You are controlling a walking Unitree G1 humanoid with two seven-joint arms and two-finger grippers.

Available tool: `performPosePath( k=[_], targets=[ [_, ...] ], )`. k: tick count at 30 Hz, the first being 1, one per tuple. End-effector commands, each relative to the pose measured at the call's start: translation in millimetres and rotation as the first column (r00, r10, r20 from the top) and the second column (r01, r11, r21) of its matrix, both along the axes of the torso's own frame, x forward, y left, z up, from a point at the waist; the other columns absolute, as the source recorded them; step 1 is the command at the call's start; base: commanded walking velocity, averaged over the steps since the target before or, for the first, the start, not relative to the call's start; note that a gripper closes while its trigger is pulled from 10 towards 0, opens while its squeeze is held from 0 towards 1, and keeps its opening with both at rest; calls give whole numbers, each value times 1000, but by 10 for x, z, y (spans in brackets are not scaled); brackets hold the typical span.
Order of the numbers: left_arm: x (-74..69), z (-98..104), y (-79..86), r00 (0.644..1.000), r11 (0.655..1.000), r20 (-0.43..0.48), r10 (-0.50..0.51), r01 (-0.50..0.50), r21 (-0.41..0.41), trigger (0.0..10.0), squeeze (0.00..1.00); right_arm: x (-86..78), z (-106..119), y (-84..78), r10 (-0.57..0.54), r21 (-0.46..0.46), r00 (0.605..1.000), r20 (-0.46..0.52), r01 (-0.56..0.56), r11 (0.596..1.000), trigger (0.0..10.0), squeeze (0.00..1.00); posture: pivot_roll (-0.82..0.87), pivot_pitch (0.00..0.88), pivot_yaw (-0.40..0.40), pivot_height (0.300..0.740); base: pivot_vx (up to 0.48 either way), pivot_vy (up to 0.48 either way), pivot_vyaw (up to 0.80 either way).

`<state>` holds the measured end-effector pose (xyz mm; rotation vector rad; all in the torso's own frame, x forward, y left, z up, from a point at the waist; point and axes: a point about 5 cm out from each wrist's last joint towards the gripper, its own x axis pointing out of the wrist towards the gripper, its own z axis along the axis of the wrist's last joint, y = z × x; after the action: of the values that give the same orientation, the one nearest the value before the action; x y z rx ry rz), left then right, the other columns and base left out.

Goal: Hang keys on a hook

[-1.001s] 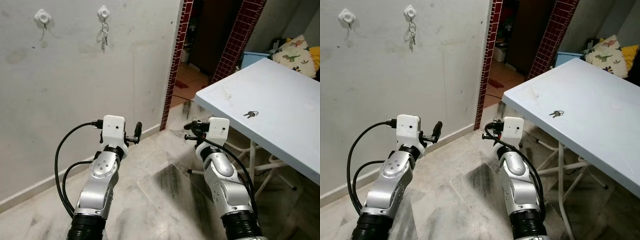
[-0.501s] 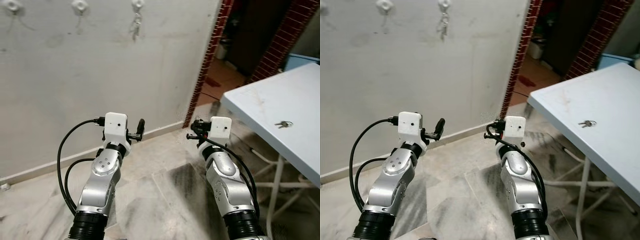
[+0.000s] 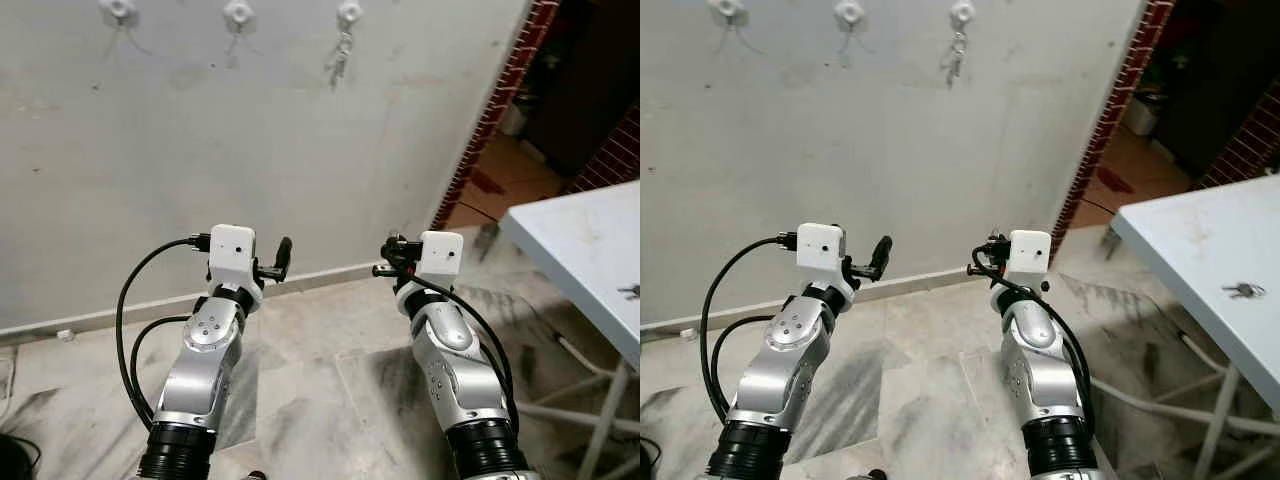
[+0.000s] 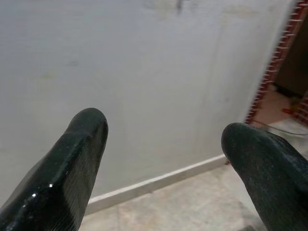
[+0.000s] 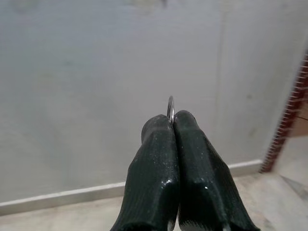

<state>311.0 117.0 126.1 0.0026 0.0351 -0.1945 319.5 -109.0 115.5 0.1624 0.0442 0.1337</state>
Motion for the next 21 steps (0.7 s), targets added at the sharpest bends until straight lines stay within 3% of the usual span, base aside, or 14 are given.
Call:
performPosePath(
  k=[1,13,21],
  targets=[
    [23,47,-68,1000,1000,13,-28,28,-14,10000,0,15,65,-14,-3,-6,1000,28,4,1000,10000,0,124,0,-84,740,0,0,800],
    [22,42,-70,999,999,10,-41,42,-31,10000,0,18,73,1,-1,4,999,36,1,1000,10000,0,125,0,-79,740,0,0,689],
    [9,50,-89,997,997,18,-69,70,-34,10000,0,13,78,6,-2,10,999,40,1,1000,10000,0,124,0,-75,740,63,0,107]
  ],
)
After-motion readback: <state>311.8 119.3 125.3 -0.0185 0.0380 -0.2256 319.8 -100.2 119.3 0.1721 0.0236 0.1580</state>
